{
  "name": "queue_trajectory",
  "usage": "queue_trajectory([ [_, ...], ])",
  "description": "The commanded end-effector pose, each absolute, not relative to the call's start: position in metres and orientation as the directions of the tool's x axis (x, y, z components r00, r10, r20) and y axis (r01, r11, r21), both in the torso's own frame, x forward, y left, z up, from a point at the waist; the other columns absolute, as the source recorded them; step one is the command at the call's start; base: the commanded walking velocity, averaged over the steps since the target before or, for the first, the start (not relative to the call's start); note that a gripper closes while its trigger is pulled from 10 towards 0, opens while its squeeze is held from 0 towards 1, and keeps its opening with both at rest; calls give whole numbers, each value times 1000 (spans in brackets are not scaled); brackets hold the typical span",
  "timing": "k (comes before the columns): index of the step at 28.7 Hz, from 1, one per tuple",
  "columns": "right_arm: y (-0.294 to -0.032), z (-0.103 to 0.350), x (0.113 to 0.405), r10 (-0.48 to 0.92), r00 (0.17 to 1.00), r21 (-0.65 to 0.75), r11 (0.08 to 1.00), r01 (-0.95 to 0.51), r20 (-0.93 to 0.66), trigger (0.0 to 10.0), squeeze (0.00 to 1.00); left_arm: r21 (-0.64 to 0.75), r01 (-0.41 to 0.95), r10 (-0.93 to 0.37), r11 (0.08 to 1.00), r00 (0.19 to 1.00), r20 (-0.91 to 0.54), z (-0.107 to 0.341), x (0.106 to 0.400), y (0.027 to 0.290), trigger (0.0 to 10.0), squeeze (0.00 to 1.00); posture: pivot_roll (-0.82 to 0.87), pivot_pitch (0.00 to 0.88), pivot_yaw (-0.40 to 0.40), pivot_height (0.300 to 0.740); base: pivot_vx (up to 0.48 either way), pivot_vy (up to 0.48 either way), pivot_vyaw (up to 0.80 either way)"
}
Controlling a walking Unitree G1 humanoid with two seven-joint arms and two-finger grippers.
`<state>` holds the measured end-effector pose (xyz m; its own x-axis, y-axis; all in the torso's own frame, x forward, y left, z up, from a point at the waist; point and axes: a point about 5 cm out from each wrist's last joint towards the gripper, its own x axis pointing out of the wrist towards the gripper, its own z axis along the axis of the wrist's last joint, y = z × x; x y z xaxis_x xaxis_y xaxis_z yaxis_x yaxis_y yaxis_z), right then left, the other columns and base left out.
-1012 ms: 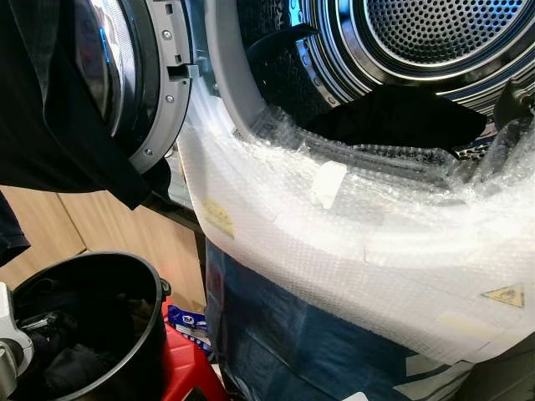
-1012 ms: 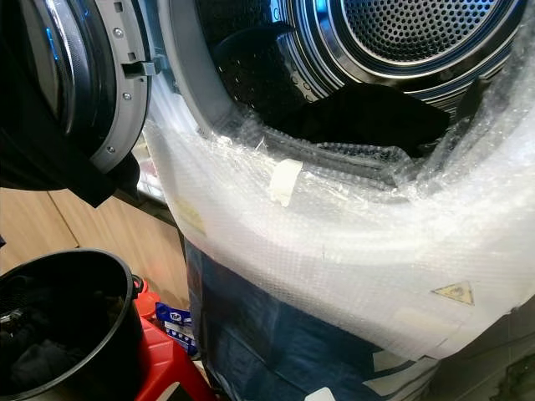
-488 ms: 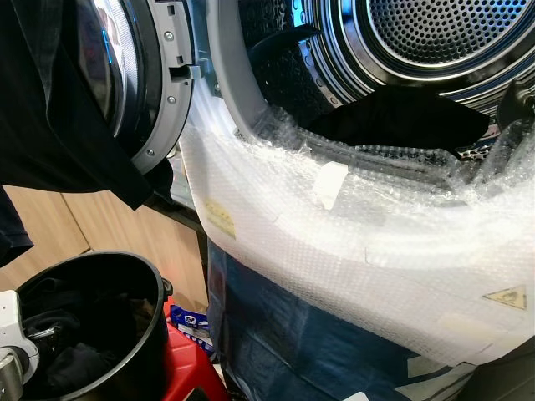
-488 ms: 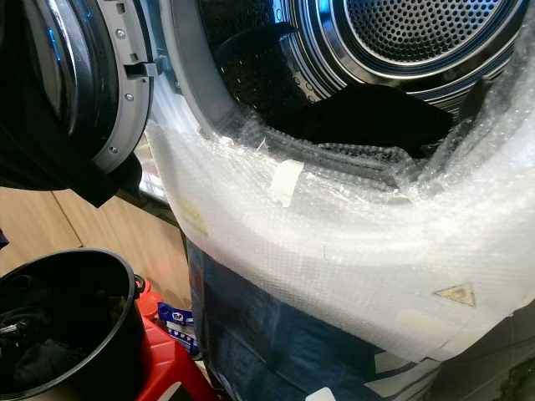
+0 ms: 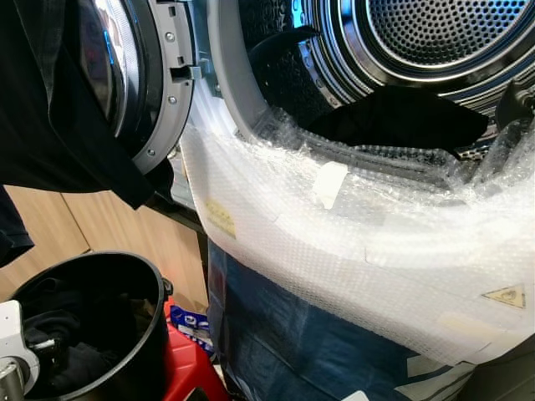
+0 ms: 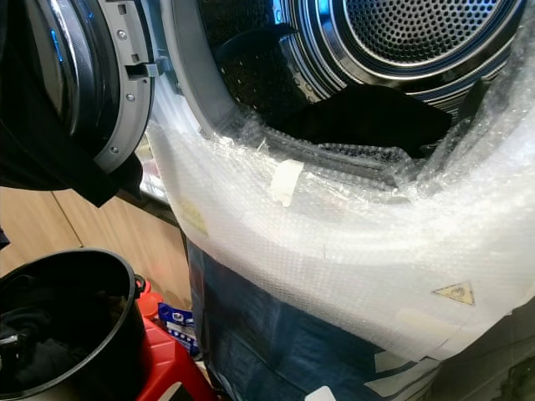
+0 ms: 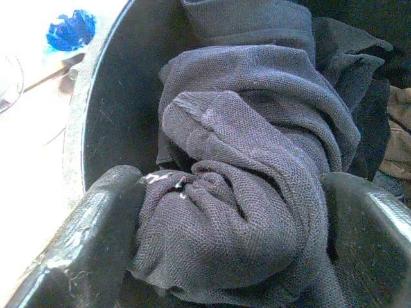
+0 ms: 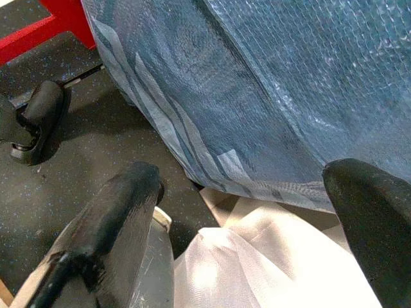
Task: Clothes washing
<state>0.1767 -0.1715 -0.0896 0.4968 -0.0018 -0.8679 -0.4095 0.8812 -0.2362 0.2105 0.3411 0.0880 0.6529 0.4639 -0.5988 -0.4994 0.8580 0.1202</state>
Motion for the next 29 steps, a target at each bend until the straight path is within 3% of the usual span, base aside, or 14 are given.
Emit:
queue_trajectory([
  [1,-170,-89,179,6,499,-237,876,-421,-866,10000,0,140,-503,477,853,640,-603,86,209,343,10000,0,180,0,24,740,0,0,0],
  [4,-170,-88,179,14,500,-233,873,-428,-866,10000,0,142,-490,468,860,649,-600,85,210,340,10000,0,183,0,21,740,0,0,0],
  [5,-170,-88,180,15,501,-234,872,-430,-865,10000,0,145,-488,469,861,652,-596,85,211,340,0,0,183,0,20,740,0,0,0],
  [20,-165,-86,185,56,508,-234,841,-488,-859,10000,0,149,-429,427,891,680,-596,87,221,333,0,0,171,0,17,740,0,0,0],
  [21,-165,-86,184,55,507,-232,844,-484,-860,10000,0,118,-441,415,890,675,-610,86,220,331,4392,0,170,0,14,740,0,0,0],
  [22,-165,-86,184,55,507,-232,844,-484,-860,10000,0,118,-441,415,890,675,-610,86,220,331,4392,0,170,0,14,740,0,0,0],
  [23,-165,-86,184,55,505,-229,846,-482,-861,10000,0,110,-446,413,888,671,-616,86,220,332,10000,0,171,0,13,740,0,0,0],
  [29,-168,-86,184,51,507,-233,845,-481,-861,10000,0,166,-456,448,875,630,-634,83,215,342,10000,0,169,0,14,740,0,0,0],
])
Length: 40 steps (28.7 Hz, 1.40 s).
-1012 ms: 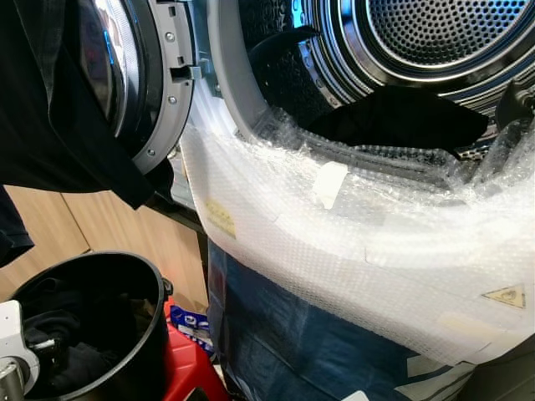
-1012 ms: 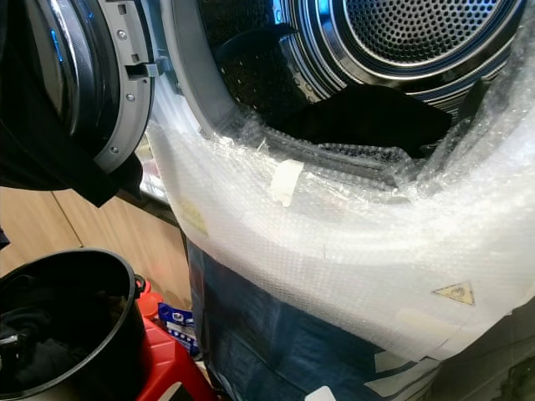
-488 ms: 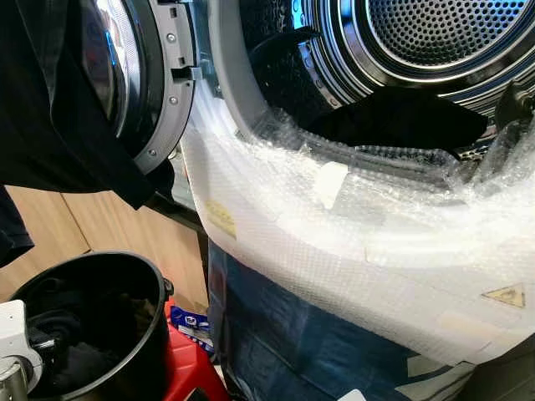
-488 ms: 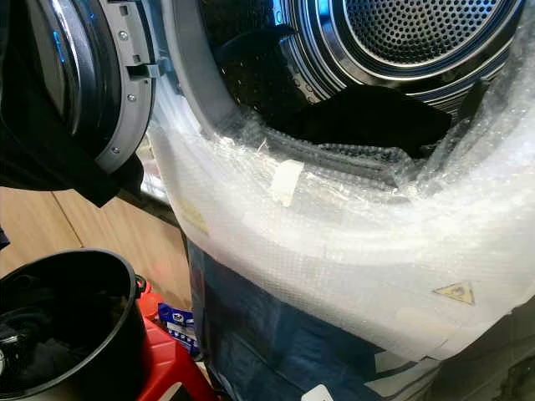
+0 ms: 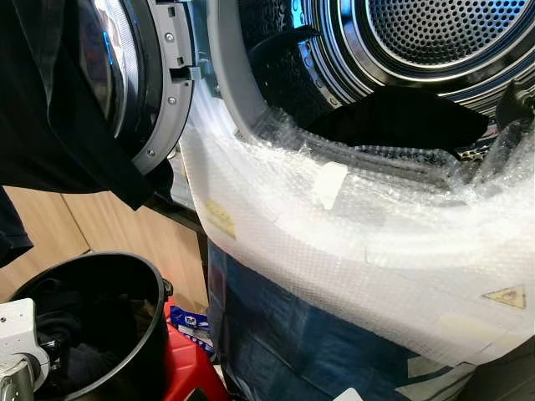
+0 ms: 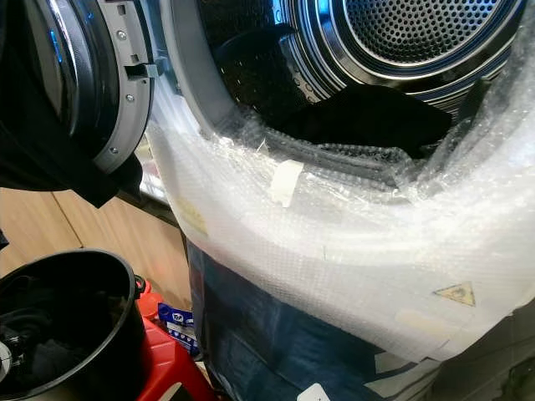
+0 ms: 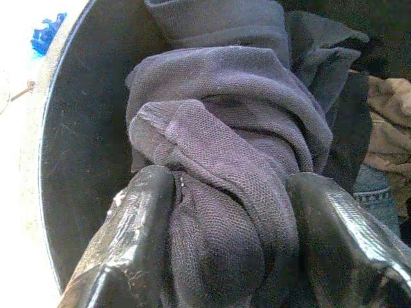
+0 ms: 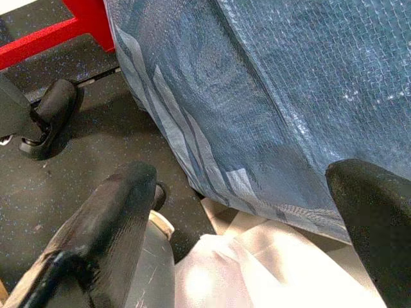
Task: Clothes washing
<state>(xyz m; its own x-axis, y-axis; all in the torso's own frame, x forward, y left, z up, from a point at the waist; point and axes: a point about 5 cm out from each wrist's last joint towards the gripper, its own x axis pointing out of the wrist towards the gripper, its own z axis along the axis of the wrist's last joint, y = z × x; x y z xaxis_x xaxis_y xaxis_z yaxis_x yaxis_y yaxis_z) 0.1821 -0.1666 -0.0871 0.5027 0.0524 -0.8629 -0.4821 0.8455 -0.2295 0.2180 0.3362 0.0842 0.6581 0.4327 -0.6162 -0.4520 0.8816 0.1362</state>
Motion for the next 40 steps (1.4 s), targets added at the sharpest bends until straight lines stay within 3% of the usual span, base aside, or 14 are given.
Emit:
queue_trajectory([
  [1,-169,-86,185,50,507,-235,845,-481,-860,10000,0,168,-457,450,873,627,-636,82,215,342,10000,0,169,0,14,740,0,0,0],
  [6,-169,-84,188,52,514,-238,844,-481,-856,10000,0,165,-459,446,873,617,-648,80,215,343,10000,0,164,0,14,740,0,0,0],
  [7,-169,-84,188,52,515,-239,843,-482,-856,10000,0,164,-455,443,875,618,-649,80,215,343,8667,0,165,0,14,740,0,0,0],
  [8,-169,-84,188,53,516,-240,842,-484,-855,10000,0,164,-452,441,877,619,-650,79,215,343,8667,0,165,0,14,740,0,0,0],
  [9,-168,-84,189,56,517,-242,838,-490,-854,10000,0,161,-438,428,885,624,-654,78,216,343,0,0,164,0,14,740,0,0,0],
  [30,-160,-83,191,99,509,-248,784,-569,-855,10000,0,159,-387,392,908,653,-649,73,218,334,0,0,170,0,-4,740,0,0,0],
  [40,-157,-82,192,111,512,-247,777,-579,-852,10000,0,136,-453,435,881,665,-606,82,217,335,0,0,178,0,-12,740,0,0,0],
])
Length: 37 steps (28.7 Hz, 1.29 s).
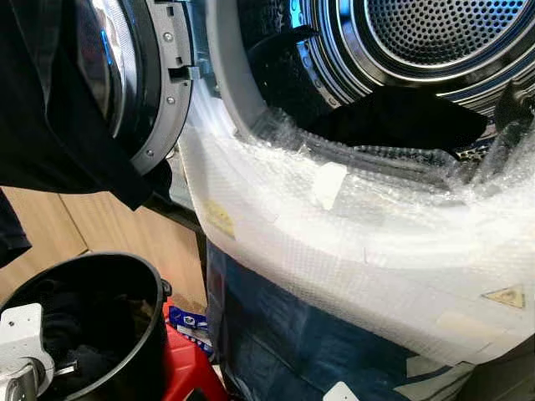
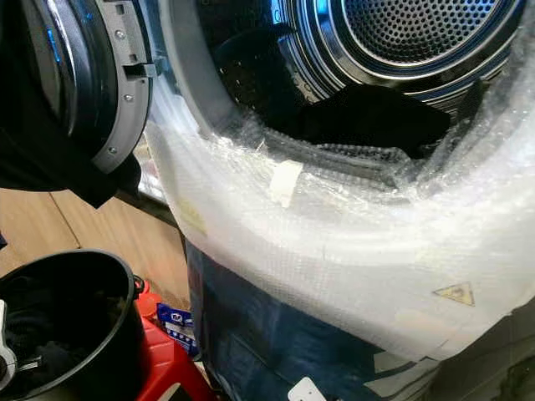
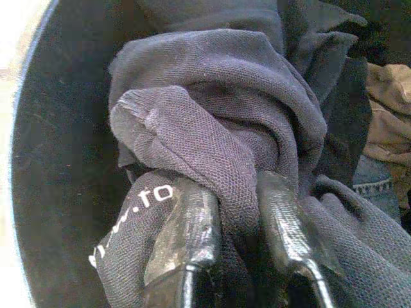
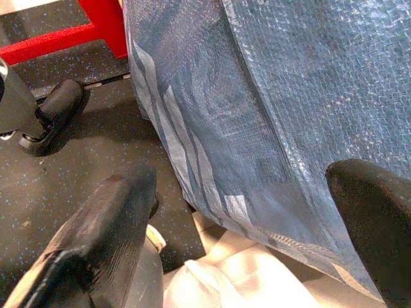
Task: Clothes washing
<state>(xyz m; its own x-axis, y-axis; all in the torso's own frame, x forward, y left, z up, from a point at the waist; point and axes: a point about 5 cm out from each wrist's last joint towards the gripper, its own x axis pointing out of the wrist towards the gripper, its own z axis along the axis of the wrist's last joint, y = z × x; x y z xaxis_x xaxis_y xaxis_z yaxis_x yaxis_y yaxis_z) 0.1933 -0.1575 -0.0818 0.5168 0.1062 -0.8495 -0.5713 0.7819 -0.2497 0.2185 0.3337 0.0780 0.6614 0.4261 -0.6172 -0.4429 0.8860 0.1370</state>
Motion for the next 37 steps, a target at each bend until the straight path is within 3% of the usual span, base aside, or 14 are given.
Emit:
queue_trajectory([
  [1,-157,-83,192,111,511,-246,776,-580,-852,10000,0,139,-454,439,880,667,-602,83,218,336,0,0,183,0,-13,740,0,0,0],
  [12,-153,-83,190,130,505,-224,783,-580,-853,10000,0,149,-459,472,876,754,-457,134,226,348,0,0,198,0,-10,740,0,0,0],
  [19,-152,-83,191,127,509,-224,789,-572,-851,10000,0,104,-411,417,906,822,-388,157,241,337,0,0,200,0,-14,740,0,0,0],
  [22,-153,-83,192,124,513,-227,792,-567,-850,10000,0,79,-166,180,983,955,-237,184,264,296,0,0,196,0,-11,740,0,0,0],
  [23,-153,-83,192,124,513,-227,792,-567,-850,10000,0,79,-166,180,983,955,-237,184,264,296,0,0,196,0,-11,740,0,0,0],
  [26,-153,-82,193,119,522,-224,807,-546,-844,10000,0,43,-8,14,999,989,-150,202,274,264,0,0,183,0,-5,740,0,0,0],
  [28,-154,-82,193,114,526,-223,815,-534,-843,10000,0,15,105,-103,994,989,-107,214,277,246,0,0,180,0,-5,740,0,0,0],
  [33,-154,-82,192,112,523,-226,811,-539,-845,10000,0,13,213,-211,977,972,-108,219,281,227,0,0,183,0,-4,740,0,0,0],
  [37,-151,-81,194,123,533,-219,817,-533,-837,10000,0,17,487,-478,873,863,-163,207,277,180,0,0,163,0,9,740,0,0,0],
])
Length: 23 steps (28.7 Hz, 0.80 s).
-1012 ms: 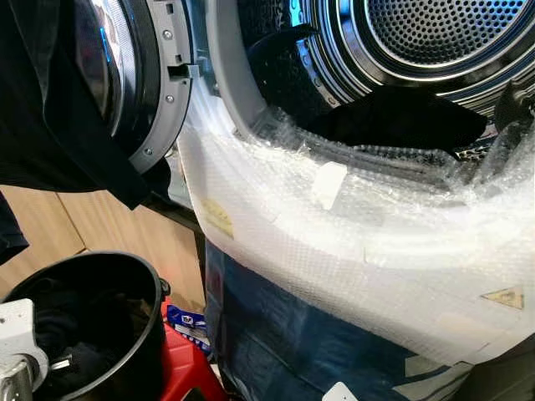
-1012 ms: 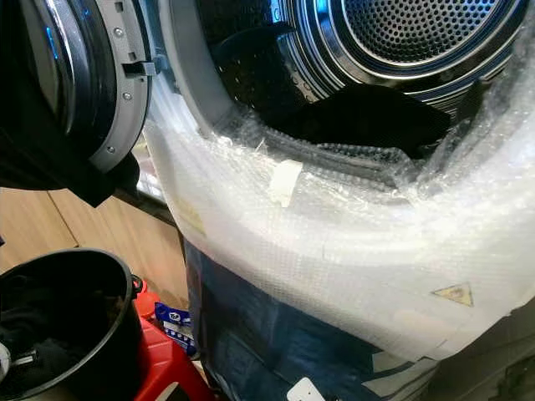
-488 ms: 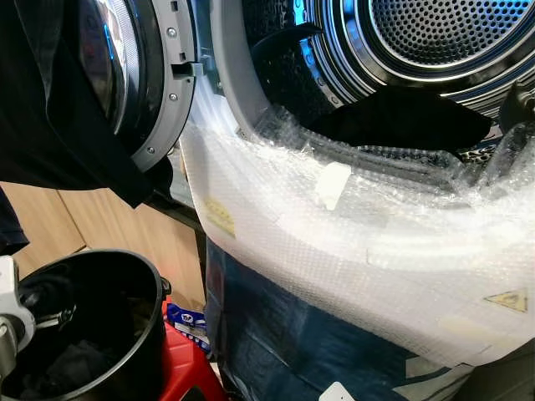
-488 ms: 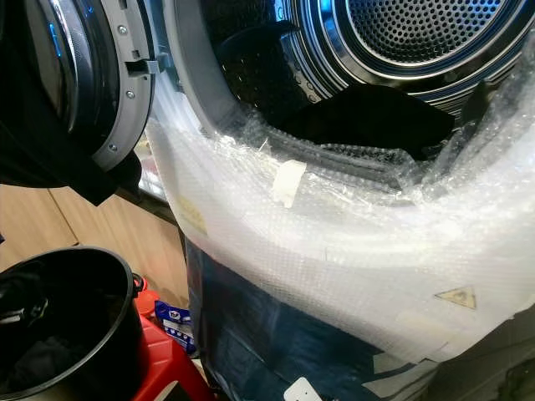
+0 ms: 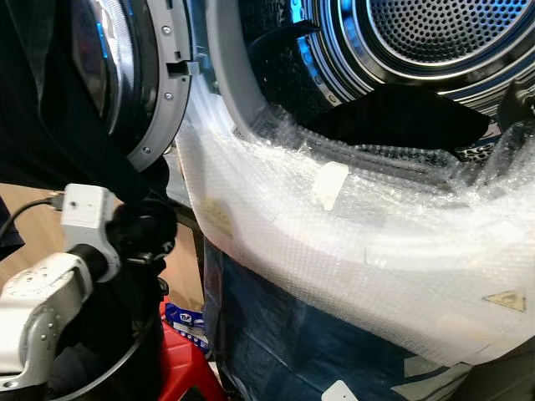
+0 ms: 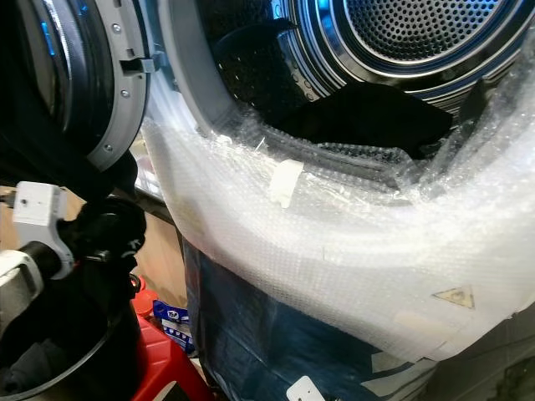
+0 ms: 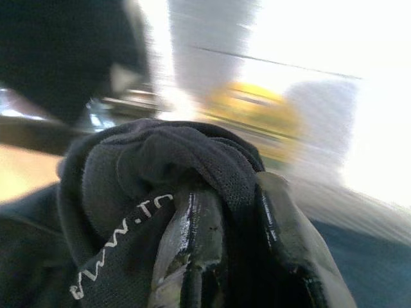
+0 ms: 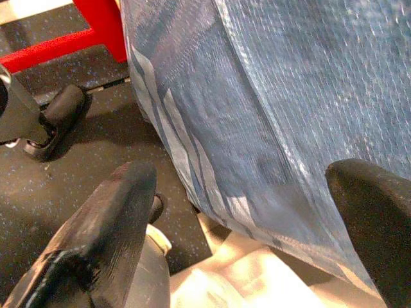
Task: Clothes washing
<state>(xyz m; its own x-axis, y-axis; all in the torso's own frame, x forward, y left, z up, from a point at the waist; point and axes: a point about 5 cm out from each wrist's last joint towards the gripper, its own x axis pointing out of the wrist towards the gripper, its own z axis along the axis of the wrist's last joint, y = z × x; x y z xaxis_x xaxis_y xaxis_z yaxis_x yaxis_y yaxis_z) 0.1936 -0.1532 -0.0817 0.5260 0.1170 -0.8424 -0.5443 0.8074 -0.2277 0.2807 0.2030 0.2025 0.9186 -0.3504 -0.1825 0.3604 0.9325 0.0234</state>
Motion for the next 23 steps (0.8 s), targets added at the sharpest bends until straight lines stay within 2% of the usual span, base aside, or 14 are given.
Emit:
queue_trajectory([
  [1,-151,-81,194,124,533,-218,818,-533,-837,10000,0,16,513,-504,858,849,-160,207,278,174,0,0,161,0,10,740,0,0,0],
  [6,-147,-81,195,135,531,-205,822,-531,-836,10000,0,18,736,-729,676,673,-126,215,267,136,0,0,151,0,11,740,0,0,0],
  [8,-147,-81,195,138,531,-200,825,-529,-836,10000,0,-10,861,-852,509,502,-152,208,259,116,0,0,150,0,8,740,0,0,0],
  [9,-147,-81,195,138,531,-200,825,-529,-836,10000,0,-10,861,-852,509,502,-152,208,259,116,0,0,150,0,8,740,0,0,0],
  [11,-147,-81,196,135,532,-200,828,-524,-836,10000,0,-36,912,-902,408,396,-170,201,253,104,0,0,151,0,9,740,0,0,0],
  [14,-147,-81,195,130,536,-195,839,-507,-834,10000,0,-68,934,-920,352,332,-207,190,247,99,0,0,121,0,20,740,0,0,0],
  [18,-150,-80,197,124,547,-202,843,-498,-828,10000,0,-105,928,-914,358,326,-241,175,248,106,0,0,120,0,19,740,0,0,0],
  [21,-156,-80,194,143,548,-188,844,-503,-824,10000,0,-105,887,-866,449,403,-297,160,250,125,0,0,113,0,8,740,0,0,0],
  [23,-161,-81,192,144,547,-183,847,-500,-825,10000,0,-120,881,-862,457,406,-304,156,248,128,0,0,117,0,3,740,0,0,0],
])
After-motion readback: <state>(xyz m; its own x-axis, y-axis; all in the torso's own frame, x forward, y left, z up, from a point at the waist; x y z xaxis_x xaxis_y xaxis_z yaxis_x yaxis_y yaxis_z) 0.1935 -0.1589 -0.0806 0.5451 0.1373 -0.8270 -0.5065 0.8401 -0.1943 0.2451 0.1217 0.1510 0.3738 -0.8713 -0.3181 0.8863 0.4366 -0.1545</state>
